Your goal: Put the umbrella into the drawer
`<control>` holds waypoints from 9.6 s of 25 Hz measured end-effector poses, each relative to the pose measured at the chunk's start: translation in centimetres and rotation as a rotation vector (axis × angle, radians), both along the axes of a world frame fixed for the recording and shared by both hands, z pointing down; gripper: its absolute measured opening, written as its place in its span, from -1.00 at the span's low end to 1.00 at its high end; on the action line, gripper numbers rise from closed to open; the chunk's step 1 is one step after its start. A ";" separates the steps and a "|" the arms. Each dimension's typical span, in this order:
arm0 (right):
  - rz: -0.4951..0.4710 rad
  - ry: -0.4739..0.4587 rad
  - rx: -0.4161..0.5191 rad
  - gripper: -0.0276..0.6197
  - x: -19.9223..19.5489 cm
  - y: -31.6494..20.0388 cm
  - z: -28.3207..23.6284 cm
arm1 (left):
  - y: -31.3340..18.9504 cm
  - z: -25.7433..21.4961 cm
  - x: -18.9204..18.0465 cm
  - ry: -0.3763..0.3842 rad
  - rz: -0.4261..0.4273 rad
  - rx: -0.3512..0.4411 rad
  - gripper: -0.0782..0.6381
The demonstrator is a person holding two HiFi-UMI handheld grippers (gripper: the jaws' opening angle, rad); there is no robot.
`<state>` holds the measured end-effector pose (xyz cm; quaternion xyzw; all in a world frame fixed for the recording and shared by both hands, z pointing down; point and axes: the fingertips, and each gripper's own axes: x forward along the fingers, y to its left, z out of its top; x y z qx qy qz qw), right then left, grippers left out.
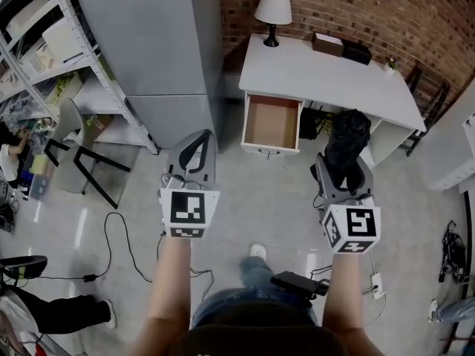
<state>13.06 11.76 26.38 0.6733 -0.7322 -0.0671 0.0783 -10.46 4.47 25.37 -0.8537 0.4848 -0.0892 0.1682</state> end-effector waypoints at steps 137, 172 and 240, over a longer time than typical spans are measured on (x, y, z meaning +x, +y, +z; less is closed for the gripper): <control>-0.171 0.293 -1.113 -0.10 2.4 -50.2 53.2 | -43.2 27.2 7.4 -0.123 -0.075 -0.508 -0.78; -0.372 0.126 -1.017 -0.21 2.9 -41.1 27.0 | -39.1 15.4 11.9 -0.044 -0.031 -0.387 -0.78; -0.011 0.200 0.155 -0.91 11.3 -35.9 -9.8 | -38.1 -5.6 10.4 0.014 -0.021 0.124 -0.78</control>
